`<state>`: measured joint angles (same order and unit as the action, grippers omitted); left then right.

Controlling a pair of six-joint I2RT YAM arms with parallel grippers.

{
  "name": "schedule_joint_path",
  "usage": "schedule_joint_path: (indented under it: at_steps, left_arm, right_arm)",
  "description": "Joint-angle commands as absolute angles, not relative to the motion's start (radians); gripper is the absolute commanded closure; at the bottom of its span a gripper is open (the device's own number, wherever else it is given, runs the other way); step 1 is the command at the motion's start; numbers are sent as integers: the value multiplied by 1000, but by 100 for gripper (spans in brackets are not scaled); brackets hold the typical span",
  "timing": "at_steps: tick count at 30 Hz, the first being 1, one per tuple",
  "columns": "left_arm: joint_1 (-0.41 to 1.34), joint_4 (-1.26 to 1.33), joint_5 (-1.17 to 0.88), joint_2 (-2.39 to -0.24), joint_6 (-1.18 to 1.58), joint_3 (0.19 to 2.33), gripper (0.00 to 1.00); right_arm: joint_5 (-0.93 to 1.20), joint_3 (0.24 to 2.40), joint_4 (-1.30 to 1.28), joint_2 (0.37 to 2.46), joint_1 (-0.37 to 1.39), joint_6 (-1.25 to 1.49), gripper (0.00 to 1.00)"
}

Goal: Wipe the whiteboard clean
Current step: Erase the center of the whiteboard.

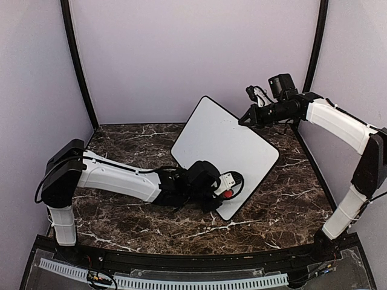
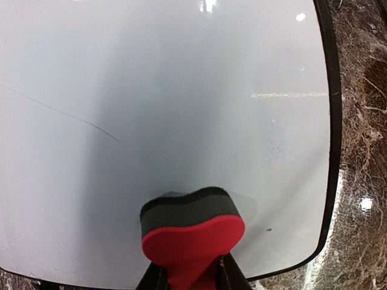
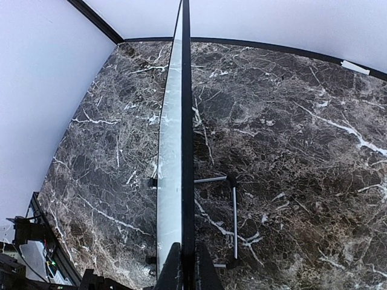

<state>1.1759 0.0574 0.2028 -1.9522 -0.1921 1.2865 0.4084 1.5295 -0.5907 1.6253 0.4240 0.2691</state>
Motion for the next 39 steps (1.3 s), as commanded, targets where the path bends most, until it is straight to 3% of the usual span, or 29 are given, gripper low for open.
schedule_joint_path:
  at_steps: [1, 17, 29, 39]
  left_arm:
    - [1152, 30, 217, -1962, -158, 1326, 100]
    - [1221, 201, 55, -1894, -187, 1293, 100]
    - [1220, 308, 158, -1883, -209, 1250, 100]
    - [1217, 389, 5, -1847, -186, 1231, 100]
  right_arm:
    - [435, 1540, -663, 1641, 463, 296, 100]
    - [436, 1544, -664, 1652, 464, 295, 100]
    - [440, 1531, -651, 1657, 465, 296, 100]
    - [437, 1528, -652, 1651, 465, 294, 100]
